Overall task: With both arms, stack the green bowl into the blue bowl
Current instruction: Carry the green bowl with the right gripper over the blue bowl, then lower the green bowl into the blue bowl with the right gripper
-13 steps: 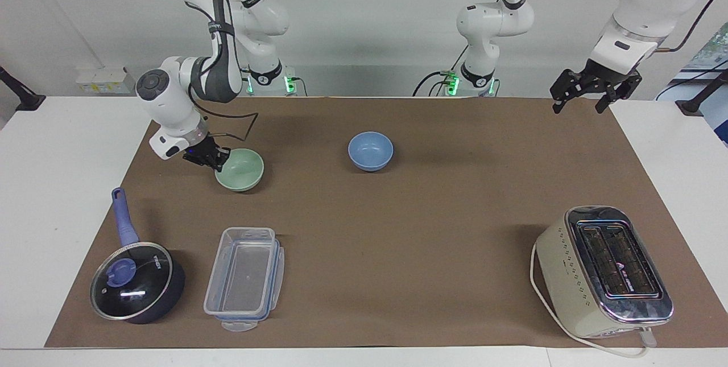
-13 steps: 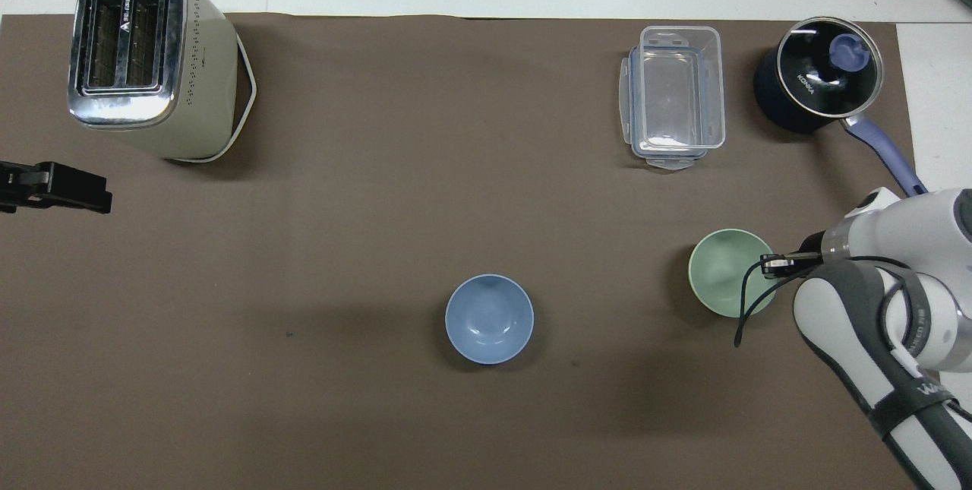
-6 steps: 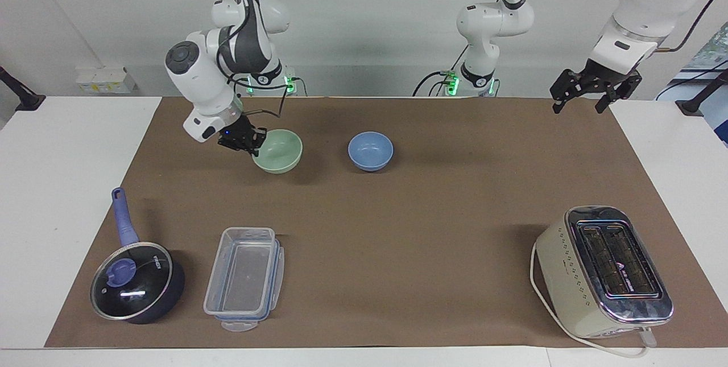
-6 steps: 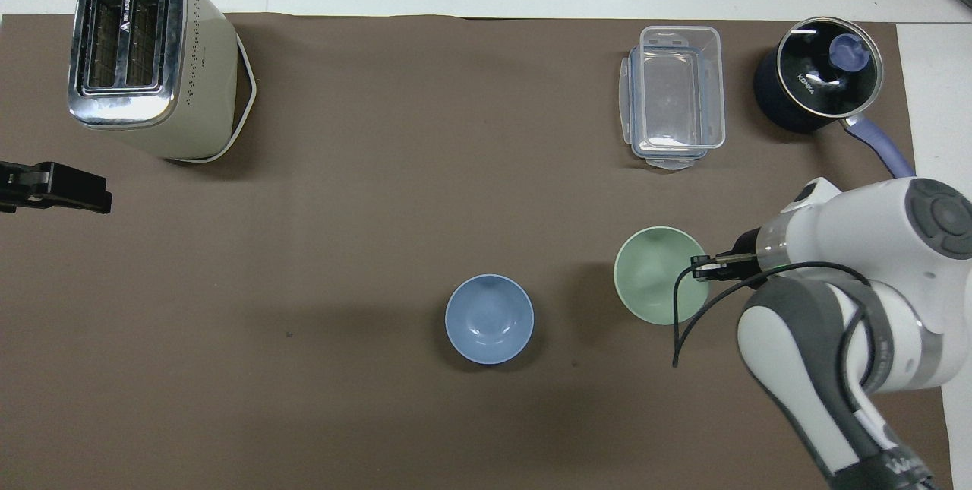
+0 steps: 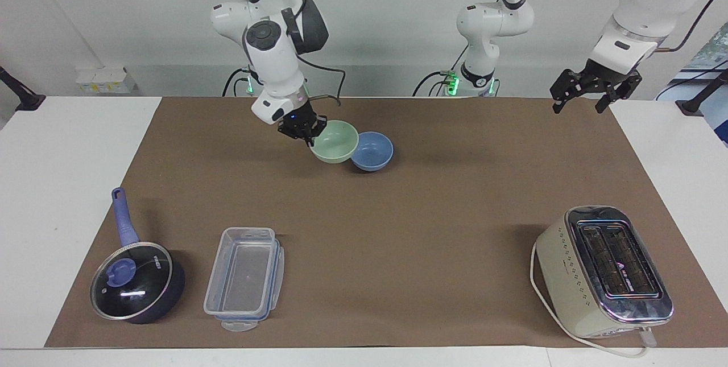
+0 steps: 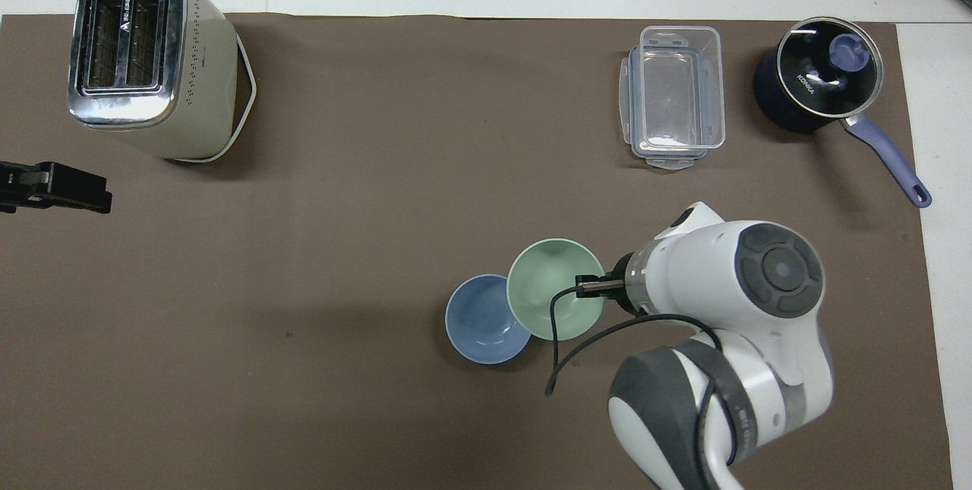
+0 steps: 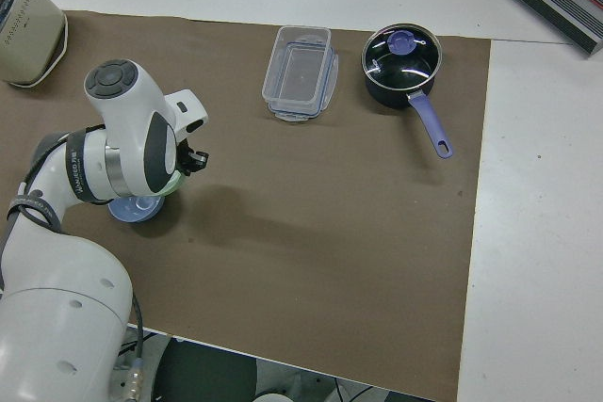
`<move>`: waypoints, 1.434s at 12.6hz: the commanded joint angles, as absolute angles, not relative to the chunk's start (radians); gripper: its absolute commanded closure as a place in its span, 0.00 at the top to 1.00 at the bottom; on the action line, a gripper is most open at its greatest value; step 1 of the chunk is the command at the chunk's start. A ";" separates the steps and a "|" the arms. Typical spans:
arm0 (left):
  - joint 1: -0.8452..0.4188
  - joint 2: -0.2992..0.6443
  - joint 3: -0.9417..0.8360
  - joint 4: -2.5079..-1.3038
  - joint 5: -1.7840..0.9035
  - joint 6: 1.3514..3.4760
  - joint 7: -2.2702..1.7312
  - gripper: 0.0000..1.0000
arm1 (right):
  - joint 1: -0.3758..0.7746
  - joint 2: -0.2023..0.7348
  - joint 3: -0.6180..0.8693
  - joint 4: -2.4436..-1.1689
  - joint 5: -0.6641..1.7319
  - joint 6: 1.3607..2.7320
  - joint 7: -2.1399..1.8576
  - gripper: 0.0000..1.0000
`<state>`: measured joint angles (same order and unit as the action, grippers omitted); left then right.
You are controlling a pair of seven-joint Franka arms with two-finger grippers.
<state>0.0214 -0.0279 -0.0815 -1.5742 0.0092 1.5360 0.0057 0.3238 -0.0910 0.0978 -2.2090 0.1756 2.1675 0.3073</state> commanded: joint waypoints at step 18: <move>0.032 -0.032 -0.087 -1.563 0.023 1.516 0.015 1.00 | 0.482 0.032 0.095 -2.243 0.198 2.321 0.422 0.01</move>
<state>0.0214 -0.0279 -0.0815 -1.5742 0.0092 1.5359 0.0057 0.4780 0.0335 0.0974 -2.2313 0.1761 2.2970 0.4284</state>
